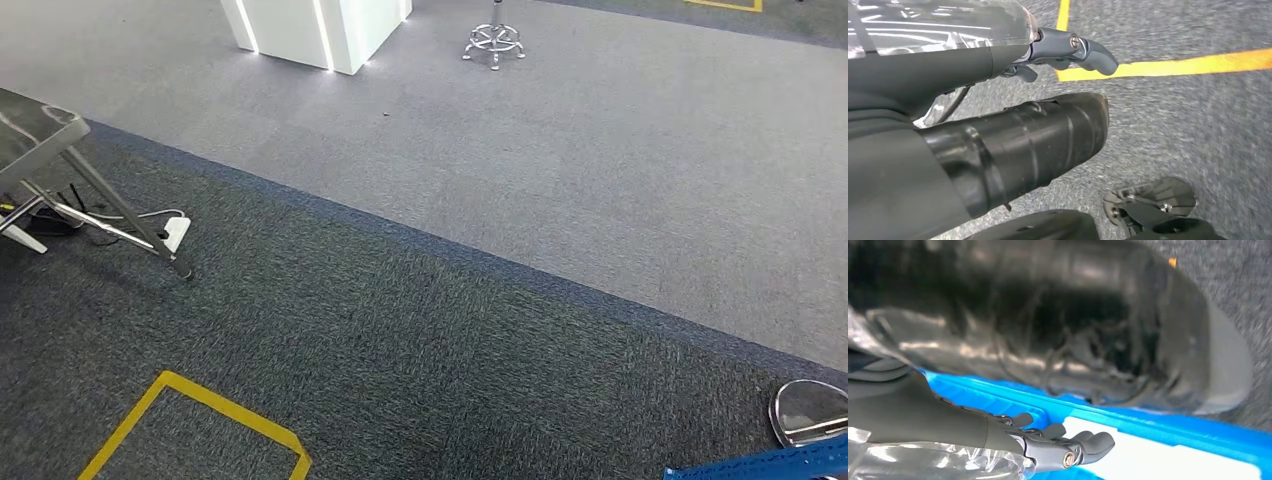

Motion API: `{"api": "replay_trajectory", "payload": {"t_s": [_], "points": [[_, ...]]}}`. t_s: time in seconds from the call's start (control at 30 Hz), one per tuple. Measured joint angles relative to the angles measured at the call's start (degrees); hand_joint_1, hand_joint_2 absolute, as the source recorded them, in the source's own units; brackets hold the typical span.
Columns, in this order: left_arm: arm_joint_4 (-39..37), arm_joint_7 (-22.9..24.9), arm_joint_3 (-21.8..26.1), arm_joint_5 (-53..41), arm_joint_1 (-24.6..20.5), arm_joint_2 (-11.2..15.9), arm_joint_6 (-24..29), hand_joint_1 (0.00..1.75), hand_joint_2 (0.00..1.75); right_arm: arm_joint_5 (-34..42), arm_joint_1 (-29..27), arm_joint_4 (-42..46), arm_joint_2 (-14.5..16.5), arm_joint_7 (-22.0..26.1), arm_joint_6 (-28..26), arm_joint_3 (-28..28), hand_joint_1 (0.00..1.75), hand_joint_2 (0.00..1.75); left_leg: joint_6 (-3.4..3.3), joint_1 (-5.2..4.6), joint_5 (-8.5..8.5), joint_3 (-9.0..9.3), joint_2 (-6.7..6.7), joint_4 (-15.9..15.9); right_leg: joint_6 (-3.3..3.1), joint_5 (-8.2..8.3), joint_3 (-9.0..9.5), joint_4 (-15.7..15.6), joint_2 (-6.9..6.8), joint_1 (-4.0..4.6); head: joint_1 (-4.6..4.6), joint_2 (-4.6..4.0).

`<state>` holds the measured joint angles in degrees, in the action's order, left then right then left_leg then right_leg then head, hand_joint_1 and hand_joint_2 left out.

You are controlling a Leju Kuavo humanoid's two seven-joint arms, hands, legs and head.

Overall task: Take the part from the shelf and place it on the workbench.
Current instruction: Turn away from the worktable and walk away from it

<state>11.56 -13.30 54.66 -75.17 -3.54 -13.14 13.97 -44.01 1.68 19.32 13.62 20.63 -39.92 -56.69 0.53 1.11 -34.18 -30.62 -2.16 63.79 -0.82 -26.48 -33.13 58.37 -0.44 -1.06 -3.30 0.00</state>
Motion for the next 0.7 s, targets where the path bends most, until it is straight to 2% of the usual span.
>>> {"api": "replay_trajectory", "payload": {"t_s": [0.07, 0.1, 0.13, 0.17, 0.2, 0.27, 0.3, 0.33, 0.37, 0.4, 0.43, 0.47, 0.5, 0.53, 0.57, 0.6, 0.63, 0.67, 0.7], "points": [[0.0, 0.0, 0.0, 0.0, 0.2, 0.0, 0.0, 0.0, 0.0, -0.3, 0.3, -0.5, 0.0, 1.1, 0.0, -0.1, 0.0, 0.0, -0.03, 0.03, -3.25, -3.75, 1.38, 7.7, -0.36, 0.07, -0.16, 0.1, 1.31, 0.32, 0.01, 0.0], [0.0, 0.0, 0.0, -0.1, 0.3, 0.0, 0.0, 0.0, 0.0, -0.4, 0.3, -0.8, 0.0, 1.8, 0.0, -0.1, 0.0, 0.0, -0.12, 0.02, -3.47, -4.96, 1.58, 9.9, -0.43, 0.07, -0.18, 0.1, 2.11, 0.5, 0.01, 0.0], [0.0, 0.0, 0.0, -0.1, 0.4, 0.0, 0.0, 0.0, 0.0, -0.5, 0.4, -1.1, 0.0, 2.2, 0.1, -0.1, 0.0, 0.0, -0.31, 0.01, -2.45, -5.17, 1.7, 9.8, -0.46, 0.06, -0.15, 0.2, 2.92, 0.66, 0.01, 0.0], [0.0, -0.1, 0.0, -0.1, 0.4, 0.0, 0.0, 0.0, 0.0, -0.7, 0.4, -1.5, 0.0, 2.4, 0.3, -0.1, 0.0, 0.0, -0.59, -0.02, -0.49, -4.39, 1.95, 7.5, -0.47, 0.05, -0.08, 0.3, 3.72, 0.76, 0.02, 0.0], [0.0, -0.2, 0.0, -0.1, 0.4, 0.0, 0.0, 0.0, 0.0, -0.8, 0.5, -1.8, 0.0, 2.2, 0.8, -0.1, 0.0, 0.0, -0.94, -0.06, 1.9, -2.91, 2.69, 3.8, -0.47, 0.05, -0.01, 0.3, 4.47, 0.82, 0.01, 0.0], [0.0, -0.7, 0.0, -0.3, 0.4, 0.0, 0.0, 0.0, 0.0, -1.3, 0.8, -2.8, 0.0, 0.9, 2.5, -0.1, 0.0, 0.0, -1.51, -0.23, 4.89, -0.25, 5.0, -3.1, -0.19, 0.1, -0.13, 0.5, 5.82, 0.9, 0.01, 0.0], [0.0, -1.0, 0.0, -0.4, 0.4, 0.0, 0.0, 0.0, 0.0, -1.5, 1.0, -3.2, 0.0, 0.1, 3.4, -0.1, 0.0, 0.0, -1.67, -0.38, 5.36, 0.37, 5.77, -4.9, 0.09, 0.17, -0.3, 0.5, 6.39, 0.83, 0.0, 0.0], [0.0, -1.1, 0.0, -0.5, 0.3, 0.0, 0.0, 0.0, 0.0, -1.8, 1.0, -3.6, 0.0, -0.7, 4.1, -0.1, 0.0, 0.0, -1.79, -0.55, 5.31, 0.51, 5.94, -5.5, 0.49, 0.29, -0.48, 0.5, 6.95, 0.72, 0.01, 0.0], [0.0, -1.1, 0.0, -0.6, 0.2, 0.0, 0.0, 0.0, 0.0, -2.0, 1.0, -3.9, 0.0, -1.3, 4.7, -0.1, 0.0, 0.0, -1.96, -0.64, 5.5, 0.62, 5.42, -5.8, 0.93, 0.48, -0.63, 0.3, 7.5, 0.58, 0.0, 0.0], [0.0, -1.2, 0.0, -0.7, 0.1, 0.0, 0.0, 0.0, 0.0, -2.3, 1.0, -4.2, 0.0, -1.7, 5.1, -0.1, 0.0, 0.0, -2.26, -0.62, 5.83, 0.81, 4.78, -6.2, 1.23, 0.46, -0.73, 0.4, 7.15, 0.51, -0.01, 0.0], [0.0, -1.2, 0.0, -0.7, 0.1, -0.1, 0.1, 0.0, 0.0, -2.5, 1.0, -4.4, 0.0, -1.9, 5.5, -0.1, 0.0, 0.0, -2.65, -0.57, 6.22, 1.03, 4.14, -6.7, 1.47, 0.0, -1.05, 1.0, 5.98, 0.55, -0.05, 0.0], [0.0, -1.3, 0.0, -0.7, 0.1, -0.1, 0.1, 0.0, 0.0, -2.8, 1.1, -4.6, 0.0, -2.1, 5.9, -0.1, 0.0, 0.0, -3.0, -0.49, 6.58, 1.2, 3.39, -7.2, 1.66, -1.14, -1.82, 2.5, 4.42, 0.64, -0.09, 0.0], [0.0, -1.3, 0.0, -0.7, 0.2, -0.2, 0.1, 0.0, 0.0, -3.1, 1.2, -4.7, 0.0, -2.3, 6.4, -0.1, 0.0, 0.0, -3.24, -0.47, 6.8, 1.24, 2.59, -7.5, 1.78, -2.89, -3.1, 5.3, 2.64, 0.64, -0.13, 0.0], [0.0, -1.4, 0.0, -0.8, 0.3, -0.2, 0.2, 0.0, 0.0, -3.5, 1.3, -4.8, 0.0, -2.5, 6.7, 0.0, 0.0, 0.0, -3.41, -0.56, 6.83, 1.21, 1.84, -7.6, 1.99, -4.83, -4.8, 8.9, 1.58, 0.6, -0.16, 0.0], [0.0, -1.4, 0.0, -0.8, 0.4, -0.3, 0.2, 0.0, 0.0, -4.0, 1.4, -5.0, 0.0, -2.7, 6.9, 0.2, 0.0, 0.0, -3.43, -0.62, 6.79, 1.16, 0.99, -7.5, 2.21, -6.38, -6.49, 12.4, 1.22, 0.45, -0.16, 0.0], [0.0, -1.4, 0.0, -0.8, 0.4, -0.3, 0.3, 0.0, 0.0, -4.5, 1.4, -5.1, 0.0, -3.0, 7.1, 0.4, 0.0, 0.0, -3.42, -0.65, 6.72, 1.13, 0.17, -7.5, 2.43, -6.99, -7.57, 14.8, 1.09, 0.27, -0.17, 0.0], [0.0, -1.4, 0.0, -0.8, 0.4, -0.3, 0.4, 0.0, 0.0, -4.9, 1.4, -5.2, 0.0, -3.4, 7.3, 0.5, 0.0, 0.0, -3.34, -0.63, 6.59, 1.14, -0.59, -7.4, 2.64, -6.51, -7.64, 15.1, 0.92, 0.06, -0.16, 0.0], [0.0, -1.4, 0.0, -0.8, 0.3, -0.3, 0.5, 0.0, 0.0, -5.2, 1.4, -5.3, 0.0, -3.8, 7.7, 0.6, 0.0, 0.0, -3.2, -0.59, 6.42, 1.17, -1.28, -7.3, 2.81, -5.1, -6.58, 13.3, 0.57, -0.13, -0.17, 0.0], [0.0, -1.4, 0.0, -0.9, 0.3, -0.3, 0.7, 0.0, 0.0, -5.4, 1.4, -5.4, 0.0, -4.2, 8.1, 0.7, 0.0, 0.0, -2.99, -0.54, 6.19, 1.25, -1.9, -7.1, 2.93, -3.19, -4.55, 9.6, -0.18, -0.28, -0.17, 0.0]]}}
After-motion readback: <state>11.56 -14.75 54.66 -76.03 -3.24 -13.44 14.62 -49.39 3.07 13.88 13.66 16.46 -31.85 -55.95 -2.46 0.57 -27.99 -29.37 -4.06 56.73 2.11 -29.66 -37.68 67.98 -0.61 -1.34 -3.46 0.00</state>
